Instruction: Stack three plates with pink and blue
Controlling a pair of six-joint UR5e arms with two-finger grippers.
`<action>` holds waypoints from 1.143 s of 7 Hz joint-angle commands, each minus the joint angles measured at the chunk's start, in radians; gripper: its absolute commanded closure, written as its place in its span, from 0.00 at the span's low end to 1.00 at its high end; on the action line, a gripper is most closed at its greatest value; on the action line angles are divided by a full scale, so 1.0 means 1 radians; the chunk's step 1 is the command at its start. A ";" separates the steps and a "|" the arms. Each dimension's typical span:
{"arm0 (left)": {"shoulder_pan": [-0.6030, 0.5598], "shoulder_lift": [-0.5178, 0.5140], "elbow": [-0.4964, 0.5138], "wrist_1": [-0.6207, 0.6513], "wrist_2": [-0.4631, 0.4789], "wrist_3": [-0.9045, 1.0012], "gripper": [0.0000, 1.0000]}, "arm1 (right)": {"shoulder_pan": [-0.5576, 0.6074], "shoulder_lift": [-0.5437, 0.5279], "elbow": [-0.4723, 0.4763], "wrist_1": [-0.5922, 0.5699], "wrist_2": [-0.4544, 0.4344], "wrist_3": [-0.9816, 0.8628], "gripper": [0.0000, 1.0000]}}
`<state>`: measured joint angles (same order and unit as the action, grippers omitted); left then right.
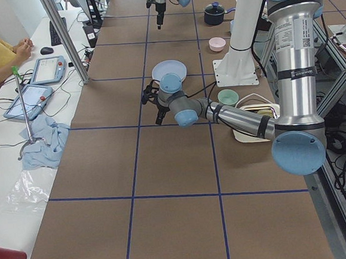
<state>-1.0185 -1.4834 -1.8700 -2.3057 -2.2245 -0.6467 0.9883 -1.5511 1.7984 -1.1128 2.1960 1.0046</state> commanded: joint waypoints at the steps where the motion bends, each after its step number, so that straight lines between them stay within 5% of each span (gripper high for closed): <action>1: -0.188 0.008 0.157 -0.001 -0.110 0.270 0.02 | 0.255 -0.070 -0.118 -0.004 0.167 -0.391 0.00; 4: -0.291 -0.047 0.290 0.009 -0.147 0.415 0.01 | 0.349 -0.052 -0.185 -0.189 0.174 -0.741 0.00; 8: -0.345 -0.051 0.264 0.080 -0.181 0.406 0.01 | 0.352 -0.029 -0.177 -0.211 0.183 -0.738 0.00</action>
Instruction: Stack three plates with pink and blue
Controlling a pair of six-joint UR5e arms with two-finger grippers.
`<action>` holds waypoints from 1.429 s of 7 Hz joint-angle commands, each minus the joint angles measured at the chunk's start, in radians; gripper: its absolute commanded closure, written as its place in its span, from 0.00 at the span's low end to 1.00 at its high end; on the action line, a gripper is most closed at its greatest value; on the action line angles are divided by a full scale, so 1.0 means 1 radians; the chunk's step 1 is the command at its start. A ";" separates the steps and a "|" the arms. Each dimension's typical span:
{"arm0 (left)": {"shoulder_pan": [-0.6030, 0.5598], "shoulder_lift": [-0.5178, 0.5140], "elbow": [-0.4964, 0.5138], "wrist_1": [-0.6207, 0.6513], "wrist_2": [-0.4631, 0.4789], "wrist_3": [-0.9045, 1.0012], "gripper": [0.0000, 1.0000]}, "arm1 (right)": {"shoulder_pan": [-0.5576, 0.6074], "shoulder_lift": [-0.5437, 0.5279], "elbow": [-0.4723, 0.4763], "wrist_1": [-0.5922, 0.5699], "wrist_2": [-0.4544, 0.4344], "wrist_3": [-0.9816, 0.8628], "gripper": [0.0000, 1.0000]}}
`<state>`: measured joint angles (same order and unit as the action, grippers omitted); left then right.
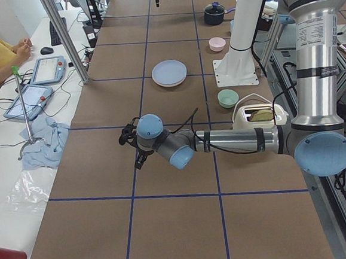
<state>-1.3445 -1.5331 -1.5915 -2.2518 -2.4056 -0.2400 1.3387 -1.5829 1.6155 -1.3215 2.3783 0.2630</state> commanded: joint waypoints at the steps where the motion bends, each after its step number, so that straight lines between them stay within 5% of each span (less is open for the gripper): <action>1: -0.022 0.001 -0.030 0.044 0.000 -0.001 0.01 | 0.002 -0.003 0.014 -0.001 -0.001 0.010 0.00; 5: -0.021 0.016 -0.076 0.066 0.066 -0.042 0.01 | 0.002 -0.095 0.108 0.007 0.001 0.048 0.00; 10: -0.019 0.018 -0.079 0.083 0.057 -0.051 0.01 | 0.002 -0.106 0.119 0.012 0.012 0.059 0.00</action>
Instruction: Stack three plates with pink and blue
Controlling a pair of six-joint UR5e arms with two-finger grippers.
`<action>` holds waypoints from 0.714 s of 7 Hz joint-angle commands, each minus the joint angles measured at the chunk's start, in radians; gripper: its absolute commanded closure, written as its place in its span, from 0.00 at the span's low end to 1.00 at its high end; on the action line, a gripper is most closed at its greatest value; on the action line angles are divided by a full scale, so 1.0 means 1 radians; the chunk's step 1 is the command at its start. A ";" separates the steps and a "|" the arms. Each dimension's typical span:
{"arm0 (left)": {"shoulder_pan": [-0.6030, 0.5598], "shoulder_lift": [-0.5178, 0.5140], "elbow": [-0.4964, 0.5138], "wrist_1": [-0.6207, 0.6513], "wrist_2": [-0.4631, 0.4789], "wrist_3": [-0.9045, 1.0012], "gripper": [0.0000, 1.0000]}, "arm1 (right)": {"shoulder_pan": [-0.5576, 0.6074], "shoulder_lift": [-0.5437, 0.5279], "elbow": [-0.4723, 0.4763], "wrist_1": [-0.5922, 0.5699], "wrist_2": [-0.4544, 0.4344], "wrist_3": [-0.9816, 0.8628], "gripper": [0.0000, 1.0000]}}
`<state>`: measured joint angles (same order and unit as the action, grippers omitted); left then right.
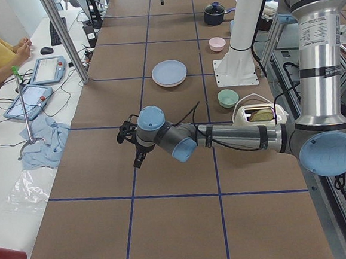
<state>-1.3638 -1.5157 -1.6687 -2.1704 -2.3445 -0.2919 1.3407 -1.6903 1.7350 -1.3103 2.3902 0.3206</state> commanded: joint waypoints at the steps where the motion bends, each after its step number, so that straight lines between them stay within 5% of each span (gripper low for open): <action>1: 0.000 -0.001 -0.002 0.001 -0.004 0.000 0.01 | -0.001 0.003 0.000 0.000 0.000 0.002 0.00; 5: 0.000 0.000 0.001 0.001 -0.006 0.000 0.01 | -0.002 0.003 -0.003 -0.001 0.001 0.002 0.00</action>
